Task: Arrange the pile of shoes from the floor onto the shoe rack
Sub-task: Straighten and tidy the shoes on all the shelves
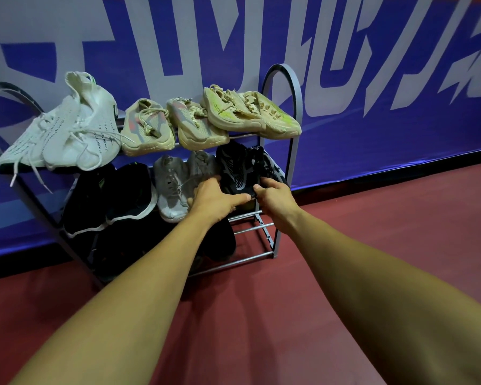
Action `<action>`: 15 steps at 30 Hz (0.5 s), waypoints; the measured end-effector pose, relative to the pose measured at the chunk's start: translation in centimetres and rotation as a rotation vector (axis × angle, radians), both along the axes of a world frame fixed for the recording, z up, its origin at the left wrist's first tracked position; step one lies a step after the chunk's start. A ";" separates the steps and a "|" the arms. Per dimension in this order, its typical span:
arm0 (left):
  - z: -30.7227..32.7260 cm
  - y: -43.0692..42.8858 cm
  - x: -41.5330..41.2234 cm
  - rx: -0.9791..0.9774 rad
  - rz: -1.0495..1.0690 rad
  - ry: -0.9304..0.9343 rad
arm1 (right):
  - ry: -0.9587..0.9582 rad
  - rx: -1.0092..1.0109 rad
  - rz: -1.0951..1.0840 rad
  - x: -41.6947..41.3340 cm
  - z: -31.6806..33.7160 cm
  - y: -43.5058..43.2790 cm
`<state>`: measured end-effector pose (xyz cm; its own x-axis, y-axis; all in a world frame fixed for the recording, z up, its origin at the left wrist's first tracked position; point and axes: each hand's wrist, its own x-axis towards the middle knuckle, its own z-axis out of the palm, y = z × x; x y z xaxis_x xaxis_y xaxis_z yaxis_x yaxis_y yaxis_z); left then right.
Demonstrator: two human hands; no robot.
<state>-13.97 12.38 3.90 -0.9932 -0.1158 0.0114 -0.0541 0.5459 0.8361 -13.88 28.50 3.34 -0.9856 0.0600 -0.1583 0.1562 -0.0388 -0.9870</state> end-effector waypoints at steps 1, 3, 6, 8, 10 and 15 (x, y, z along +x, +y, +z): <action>0.3 0.2 0.3 -0.026 0.014 0.012 | -0.015 -0.003 -0.003 0.1 0.0 0.0; 0.4 0.7 0.5 -0.078 0.037 0.022 | -0.032 0.017 -0.029 0.4 0.1 0.2; 0.3 1.4 1.0 -0.267 0.066 0.008 | -0.034 0.126 -0.075 0.5 0.2 0.4; 0.2 1.5 1.1 -0.313 0.076 -0.002 | -0.034 0.229 -0.075 0.6 0.1 0.4; 0.1 1.2 1.1 -0.313 0.063 -0.009 | -0.029 0.302 -0.065 0.7 0.2 0.3; 0.2 0.5 1.6 -0.277 0.038 0.014 | -0.005 0.425 -0.040 1.4 0.8 -0.1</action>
